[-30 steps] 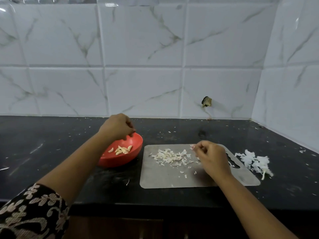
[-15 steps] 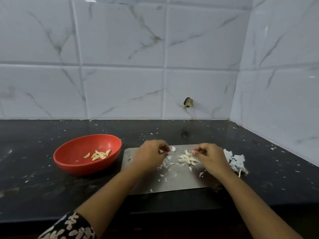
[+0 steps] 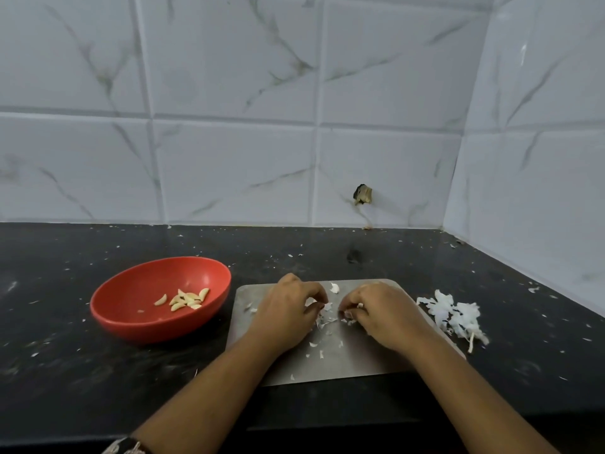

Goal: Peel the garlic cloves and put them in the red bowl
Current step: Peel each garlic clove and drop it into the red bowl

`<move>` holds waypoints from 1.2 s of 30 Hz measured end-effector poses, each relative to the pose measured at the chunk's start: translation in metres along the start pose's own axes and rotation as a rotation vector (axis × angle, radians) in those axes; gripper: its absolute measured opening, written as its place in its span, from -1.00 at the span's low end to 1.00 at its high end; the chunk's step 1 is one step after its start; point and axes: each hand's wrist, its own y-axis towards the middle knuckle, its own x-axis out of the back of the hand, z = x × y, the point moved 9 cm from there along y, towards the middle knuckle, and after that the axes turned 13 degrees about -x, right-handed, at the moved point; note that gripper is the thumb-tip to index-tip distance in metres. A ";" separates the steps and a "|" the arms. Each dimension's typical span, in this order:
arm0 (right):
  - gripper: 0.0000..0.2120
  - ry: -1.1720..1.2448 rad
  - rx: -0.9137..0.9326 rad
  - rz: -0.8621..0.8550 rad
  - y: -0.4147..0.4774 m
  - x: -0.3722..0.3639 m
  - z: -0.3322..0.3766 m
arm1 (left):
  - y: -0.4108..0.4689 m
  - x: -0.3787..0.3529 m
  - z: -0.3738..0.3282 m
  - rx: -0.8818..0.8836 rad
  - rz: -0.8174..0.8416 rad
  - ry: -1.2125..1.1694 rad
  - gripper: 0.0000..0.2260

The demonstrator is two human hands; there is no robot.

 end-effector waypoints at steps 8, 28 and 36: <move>-0.80 -0.036 -0.053 0.043 0.002 -0.012 0.001 | -0.001 0.006 -0.008 -0.084 -0.077 -0.082 -0.86; -0.90 1.135 -0.282 0.167 0.004 -0.034 0.003 | -0.002 0.024 -0.004 -0.067 -0.280 -0.304 -0.93; -0.89 0.724 -0.161 0.027 0.002 -0.025 0.009 | -0.005 0.024 -0.004 -0.036 -0.250 -0.257 -0.94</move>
